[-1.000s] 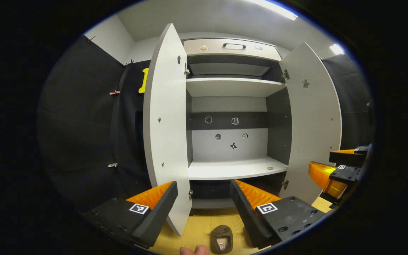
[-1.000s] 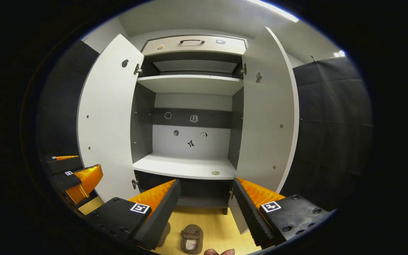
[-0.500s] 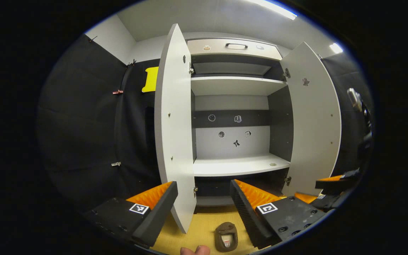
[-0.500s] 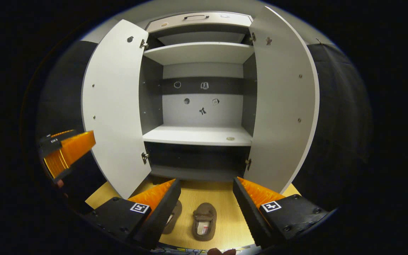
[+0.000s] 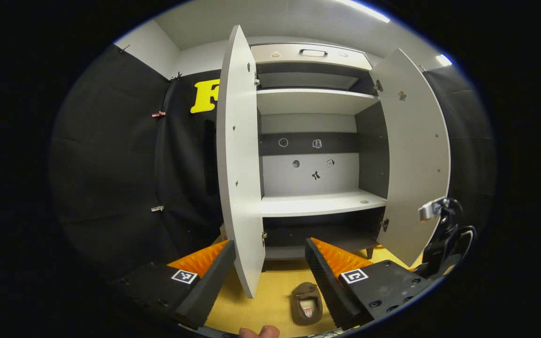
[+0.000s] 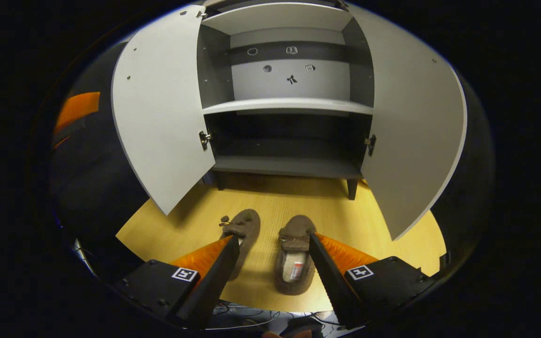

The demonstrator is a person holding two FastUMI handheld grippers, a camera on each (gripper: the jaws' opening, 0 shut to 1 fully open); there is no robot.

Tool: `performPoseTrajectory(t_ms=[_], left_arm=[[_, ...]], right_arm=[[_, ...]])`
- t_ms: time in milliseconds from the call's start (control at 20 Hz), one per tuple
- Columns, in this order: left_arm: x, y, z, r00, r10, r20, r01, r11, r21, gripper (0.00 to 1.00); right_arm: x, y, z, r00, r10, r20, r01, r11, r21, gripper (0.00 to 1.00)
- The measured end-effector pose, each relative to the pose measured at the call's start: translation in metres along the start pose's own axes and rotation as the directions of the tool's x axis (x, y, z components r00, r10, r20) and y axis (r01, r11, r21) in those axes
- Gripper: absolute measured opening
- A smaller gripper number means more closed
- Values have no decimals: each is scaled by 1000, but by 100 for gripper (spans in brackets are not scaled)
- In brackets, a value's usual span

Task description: Grab one shoe with the right hand and put it into the shoe cabinet, grab the other shoe with the left hand and put it into the shoe cabinet; then close the right door with the right hand and the left door with the left hand.

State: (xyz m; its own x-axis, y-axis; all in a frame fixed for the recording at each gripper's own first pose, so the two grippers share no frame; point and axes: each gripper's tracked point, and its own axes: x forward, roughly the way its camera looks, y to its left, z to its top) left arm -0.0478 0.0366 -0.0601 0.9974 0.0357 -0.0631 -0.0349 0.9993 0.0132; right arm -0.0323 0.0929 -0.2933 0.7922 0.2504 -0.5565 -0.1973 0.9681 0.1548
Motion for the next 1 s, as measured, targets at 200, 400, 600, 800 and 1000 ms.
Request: performPoseTrajectory(t_ms=[200,400,600,800,1000], left_arm=[[-2,1,-17,999,11,-33,-11,1000,6,95],[-3,6,-29,998,36,-51,-35,999,19,95],[-3,6,-47,995,41,-90,-40,999,21,95],[0,-2,-57,993,21,-116,-23,1000,-9,95],[1,-12,-68,989,-6,-147,3,1000,-17,95]], right_arm=[[41,-7,-44,995,-1,-99,5,999,42,98],[85,-12,-75,983,3,-181,12,996,85,95],[131,-20,-86,982,-30,-189,54,991,124,93],[158,-31,-83,983,-133,-128,150,979,136,66],[169,-40,-74,980,-187,-65,195,967,161,29]])
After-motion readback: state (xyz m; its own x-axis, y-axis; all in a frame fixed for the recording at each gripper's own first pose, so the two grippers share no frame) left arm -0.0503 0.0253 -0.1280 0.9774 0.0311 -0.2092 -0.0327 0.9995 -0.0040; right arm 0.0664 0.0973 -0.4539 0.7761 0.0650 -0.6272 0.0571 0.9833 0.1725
